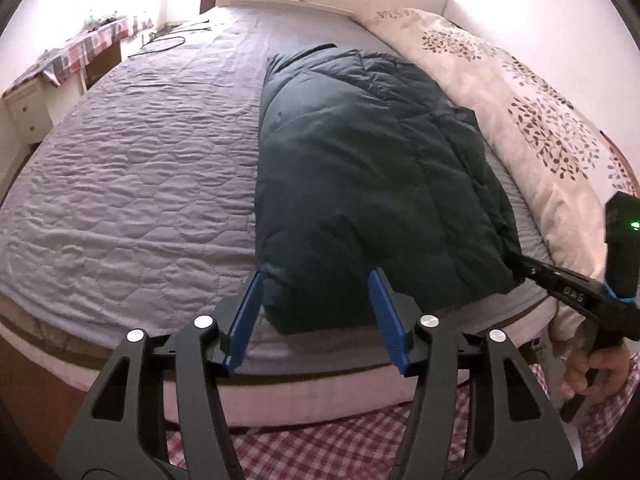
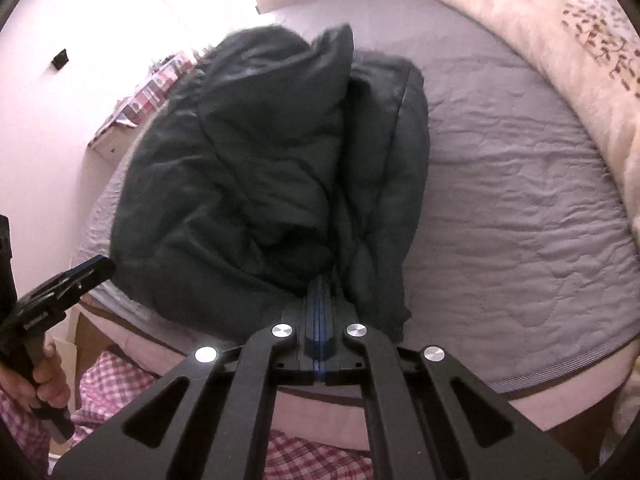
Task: Fold large clothes
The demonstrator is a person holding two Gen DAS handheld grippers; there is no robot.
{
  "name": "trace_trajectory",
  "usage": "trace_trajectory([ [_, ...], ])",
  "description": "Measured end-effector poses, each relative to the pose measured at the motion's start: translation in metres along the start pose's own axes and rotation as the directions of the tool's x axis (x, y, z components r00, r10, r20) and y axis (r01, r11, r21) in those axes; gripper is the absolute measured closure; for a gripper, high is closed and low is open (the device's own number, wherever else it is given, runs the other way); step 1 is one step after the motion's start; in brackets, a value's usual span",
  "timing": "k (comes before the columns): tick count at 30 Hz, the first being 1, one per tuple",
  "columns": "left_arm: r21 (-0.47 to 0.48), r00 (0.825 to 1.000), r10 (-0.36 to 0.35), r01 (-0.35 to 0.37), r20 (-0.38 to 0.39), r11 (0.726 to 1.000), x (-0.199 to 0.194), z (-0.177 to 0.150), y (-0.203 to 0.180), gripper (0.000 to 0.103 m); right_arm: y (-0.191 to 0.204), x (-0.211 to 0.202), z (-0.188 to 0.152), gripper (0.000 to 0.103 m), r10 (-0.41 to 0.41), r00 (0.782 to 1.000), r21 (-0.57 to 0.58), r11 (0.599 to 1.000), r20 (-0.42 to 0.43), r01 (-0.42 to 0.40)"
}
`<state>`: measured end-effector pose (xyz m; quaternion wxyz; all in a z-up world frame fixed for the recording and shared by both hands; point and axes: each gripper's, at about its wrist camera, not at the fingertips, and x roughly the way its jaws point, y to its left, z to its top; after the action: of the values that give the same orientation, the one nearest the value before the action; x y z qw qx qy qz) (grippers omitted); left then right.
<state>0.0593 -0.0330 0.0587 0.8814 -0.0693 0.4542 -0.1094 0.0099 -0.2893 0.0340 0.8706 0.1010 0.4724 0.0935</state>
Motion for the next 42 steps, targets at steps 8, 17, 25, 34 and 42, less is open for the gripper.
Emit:
trace_trajectory([
  [8, -0.007, 0.999, 0.039, -0.039, 0.001, 0.999, -0.023, -0.024, -0.005, 0.038, 0.024, -0.031, -0.035, 0.103, -0.027, 0.999, -0.063, 0.998, 0.03, 0.029],
  [17, -0.028, 0.992, 0.113, -0.114, -0.056, 0.993, -0.021, -0.055, -0.013, 0.037, 0.038, -0.022, -0.072, 0.103, -0.056, 0.998, -0.086, 0.995, -0.018, 0.054],
  [25, -0.023, 0.983, 0.138, -0.141, -0.122, 0.99, -0.011, -0.078, -0.02, 0.037, 0.049, -0.009, -0.088, 0.103, -0.092, 0.993, -0.104, 0.991, -0.07, 0.084],
  [34, -0.012, 0.982, 0.128, -0.131, -0.137, 0.991, -0.009, -0.081, -0.024, 0.037, 0.05, 0.001, -0.094, 0.103, -0.11, 0.987, -0.1, 0.99, -0.118, 0.099],
  [42, -0.006, 0.982, 0.125, -0.127, -0.145, 0.992, -0.006, -0.082, -0.027, 0.037, 0.042, 0.006, -0.095, 0.103, -0.121, 0.981, -0.074, 0.991, -0.149, 0.111],
])
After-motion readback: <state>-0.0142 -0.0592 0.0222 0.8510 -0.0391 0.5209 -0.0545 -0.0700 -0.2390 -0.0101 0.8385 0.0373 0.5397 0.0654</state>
